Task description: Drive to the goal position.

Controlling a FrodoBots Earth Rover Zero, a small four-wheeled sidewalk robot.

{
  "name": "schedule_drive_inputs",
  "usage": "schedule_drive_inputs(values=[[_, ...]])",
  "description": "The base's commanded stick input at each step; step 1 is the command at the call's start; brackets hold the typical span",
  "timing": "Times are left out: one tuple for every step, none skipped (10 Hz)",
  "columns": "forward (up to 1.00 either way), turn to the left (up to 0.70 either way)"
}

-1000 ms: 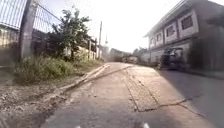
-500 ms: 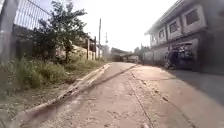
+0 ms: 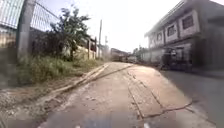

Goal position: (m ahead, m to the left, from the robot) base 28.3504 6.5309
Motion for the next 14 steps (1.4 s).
schedule_drive_inputs(values=[[1.0,0.0],[1.0,0.0],[1.0,0.0],[1.0,0.0],[1.0,0.0],[1.0,0.0],[1.0,-0.26],[1.0,-0.4],[1.0,-0.24],[1.0,0.0],[1.0,0.0],[1.0,0.0],[1.0,0.0],[1.0,0.0]])
